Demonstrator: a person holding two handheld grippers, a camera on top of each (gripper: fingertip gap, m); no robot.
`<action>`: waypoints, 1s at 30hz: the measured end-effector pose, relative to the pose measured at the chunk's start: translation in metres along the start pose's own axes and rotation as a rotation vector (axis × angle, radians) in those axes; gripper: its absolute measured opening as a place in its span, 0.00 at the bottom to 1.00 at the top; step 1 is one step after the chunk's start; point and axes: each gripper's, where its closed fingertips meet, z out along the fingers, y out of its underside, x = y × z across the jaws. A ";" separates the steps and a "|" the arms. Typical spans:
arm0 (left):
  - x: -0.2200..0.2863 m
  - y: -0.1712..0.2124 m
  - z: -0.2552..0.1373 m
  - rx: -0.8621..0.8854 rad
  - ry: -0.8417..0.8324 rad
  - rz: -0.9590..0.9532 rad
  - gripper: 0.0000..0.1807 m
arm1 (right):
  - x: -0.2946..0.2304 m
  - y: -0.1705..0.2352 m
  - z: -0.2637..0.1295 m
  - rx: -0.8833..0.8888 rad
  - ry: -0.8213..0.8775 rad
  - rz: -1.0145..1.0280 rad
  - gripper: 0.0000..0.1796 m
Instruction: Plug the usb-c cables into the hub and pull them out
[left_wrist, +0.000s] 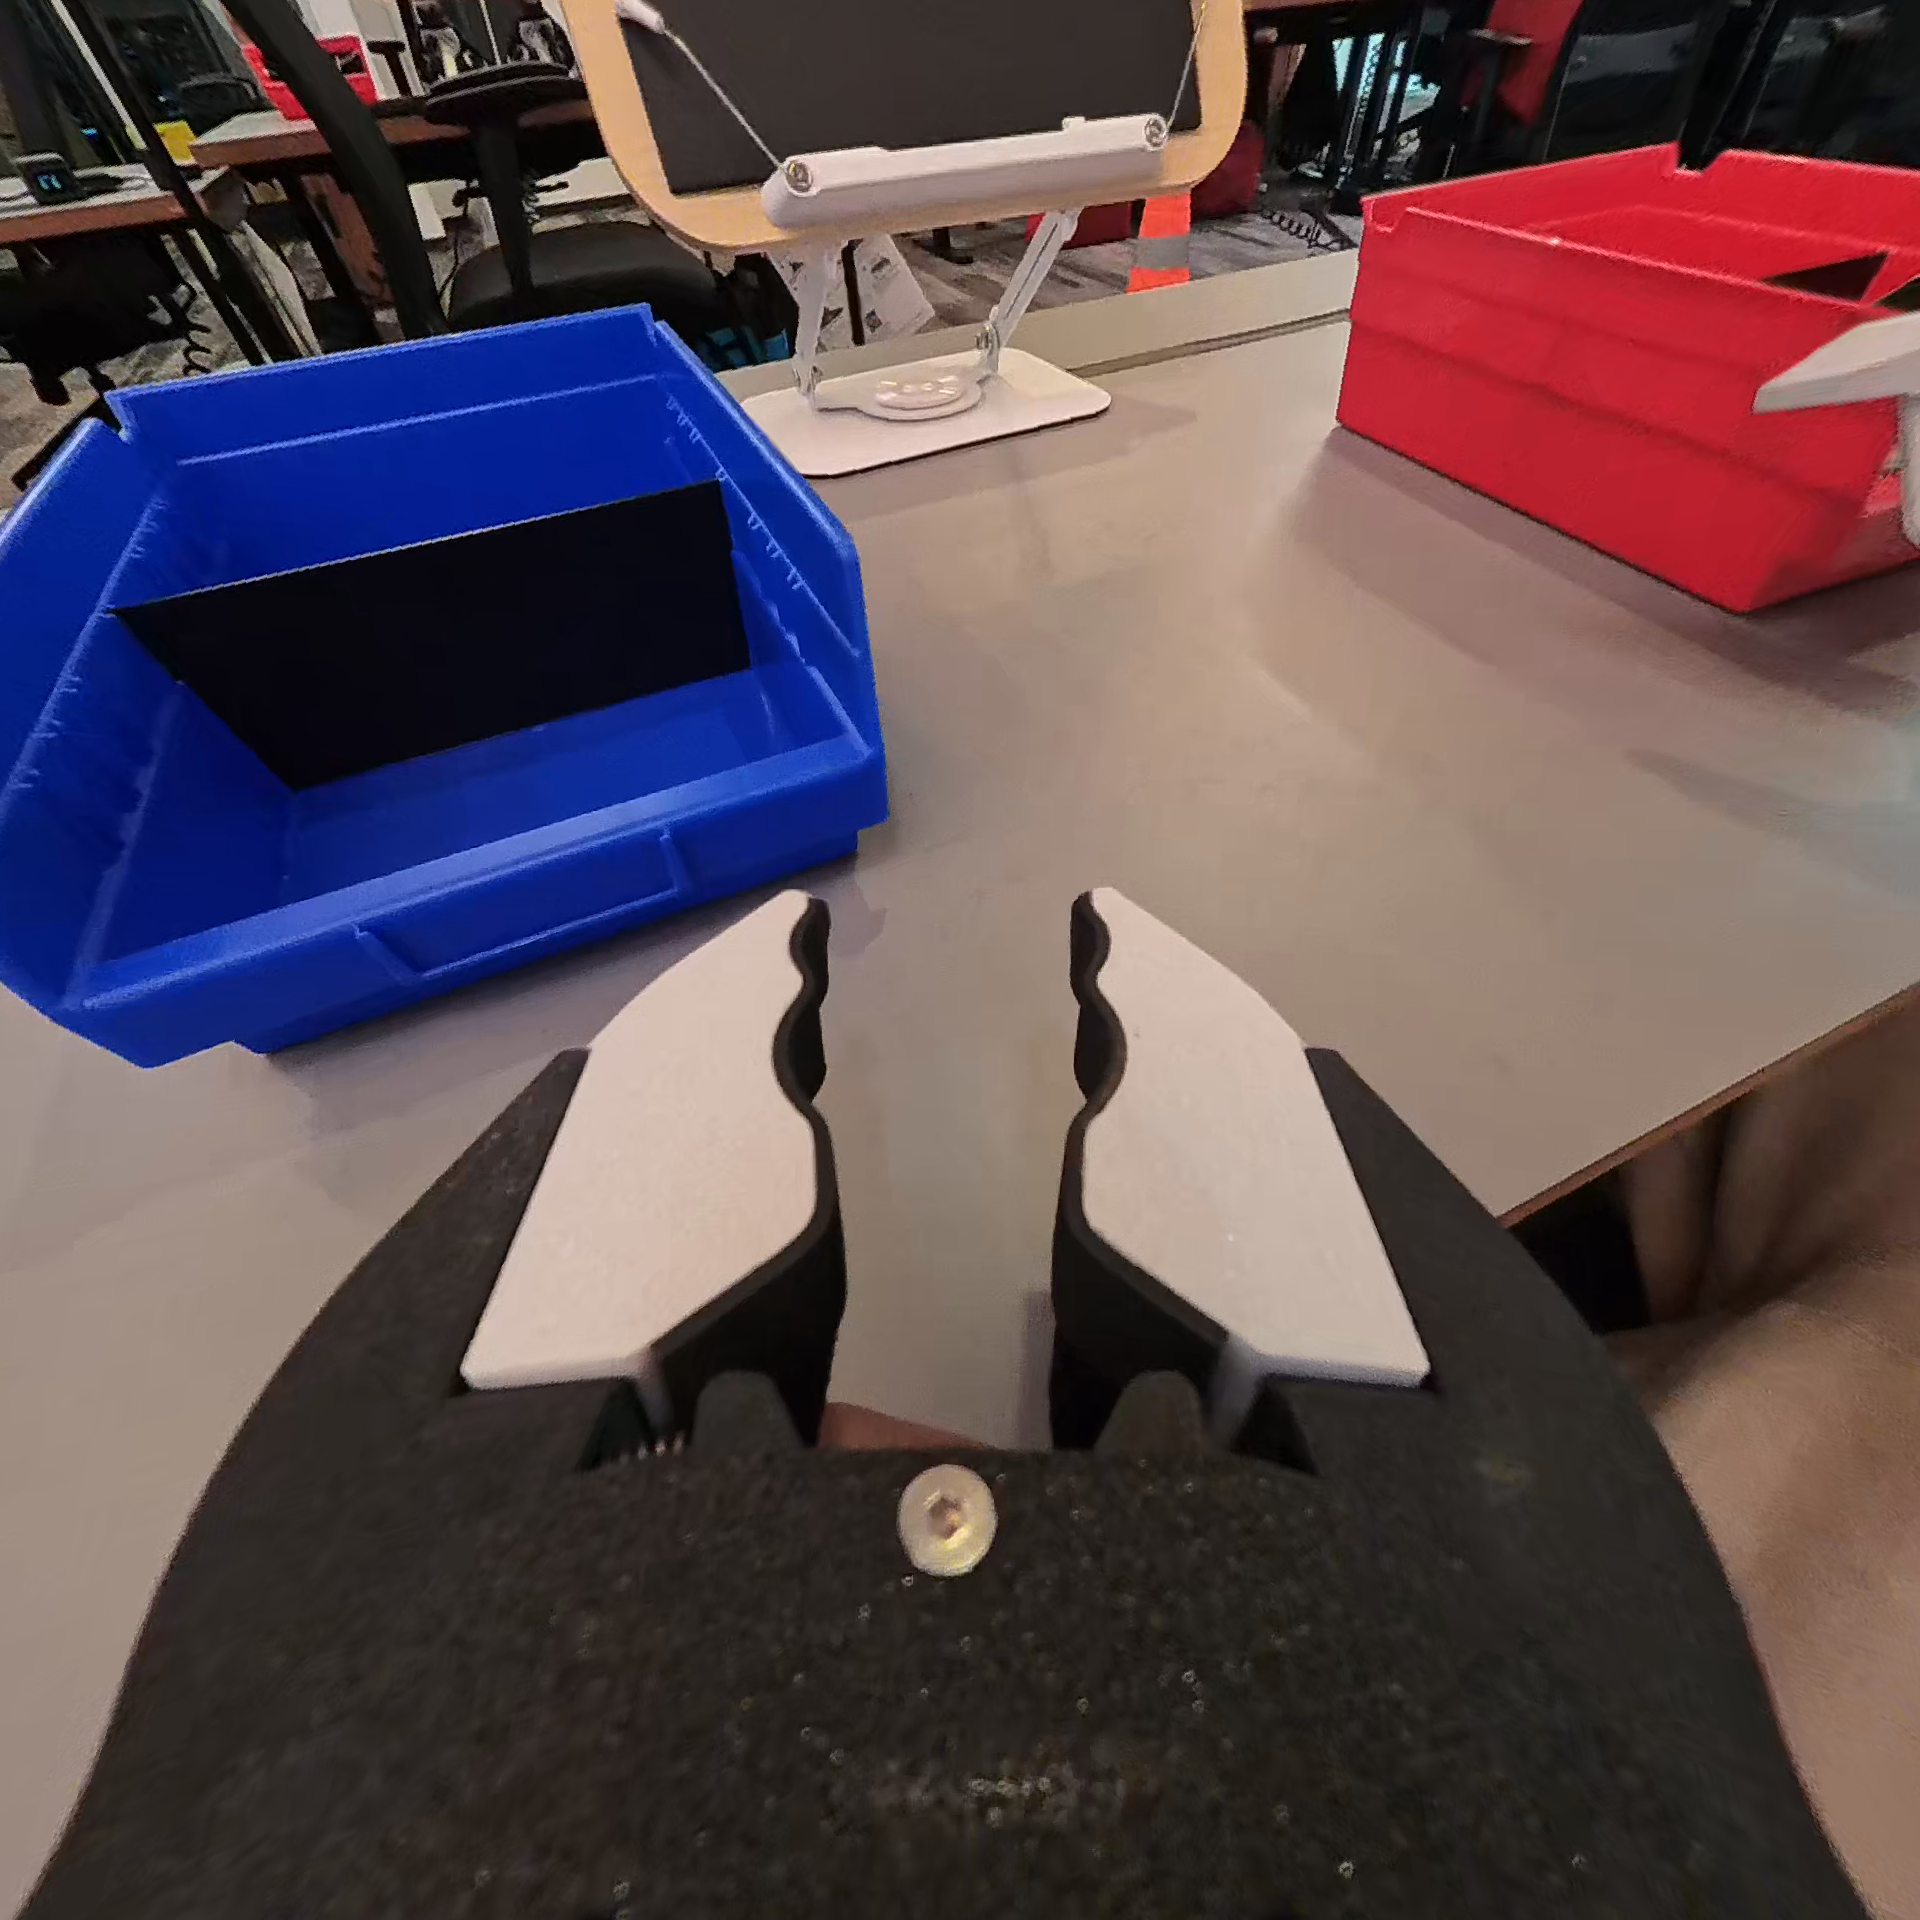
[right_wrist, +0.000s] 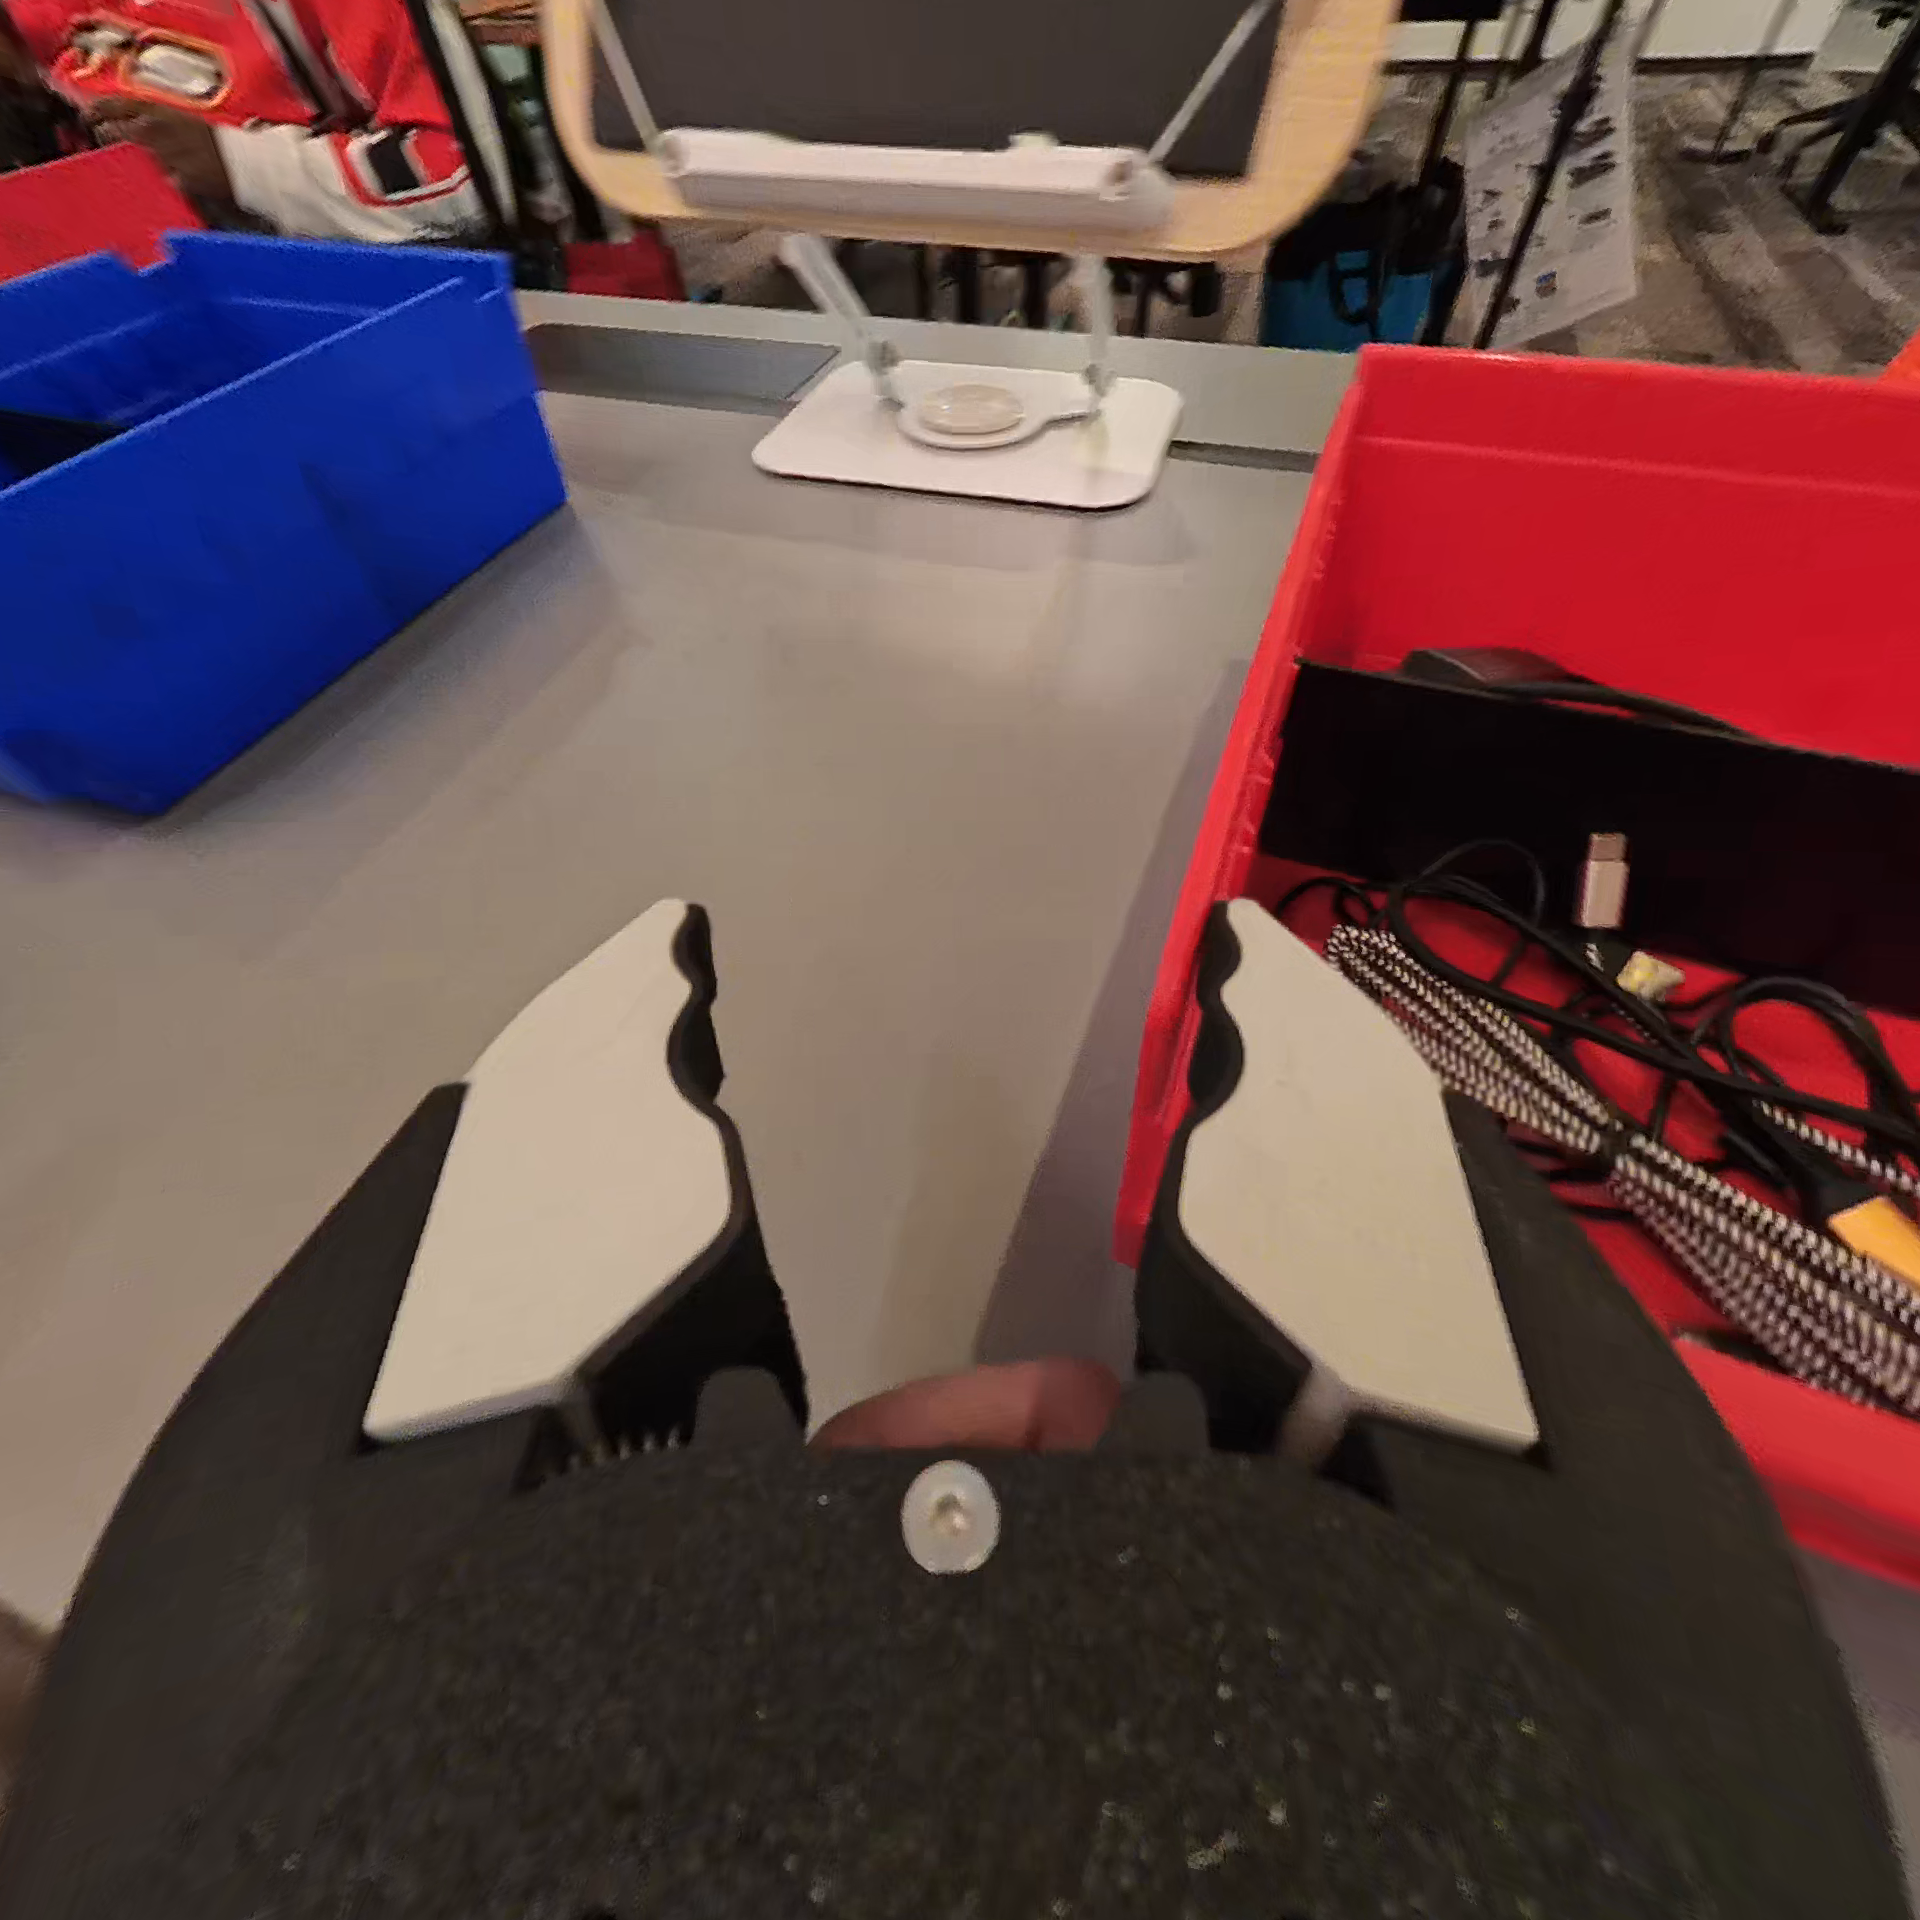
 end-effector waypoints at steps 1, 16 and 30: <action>0.002 0.000 0.000 0.002 0.007 0.000 0.24 | -0.013 0.002 -0.003 -0.009 -0.040 -0.030 0.49; 0.211 -0.032 0.091 -0.067 0.464 0.017 0.34 | 0.102 0.019 -0.133 0.258 0.443 0.095 0.27; 0.255 -0.064 0.196 -0.140 0.224 -0.047 0.09 | 0.135 0.053 -0.102 0.009 0.499 0.184 0.02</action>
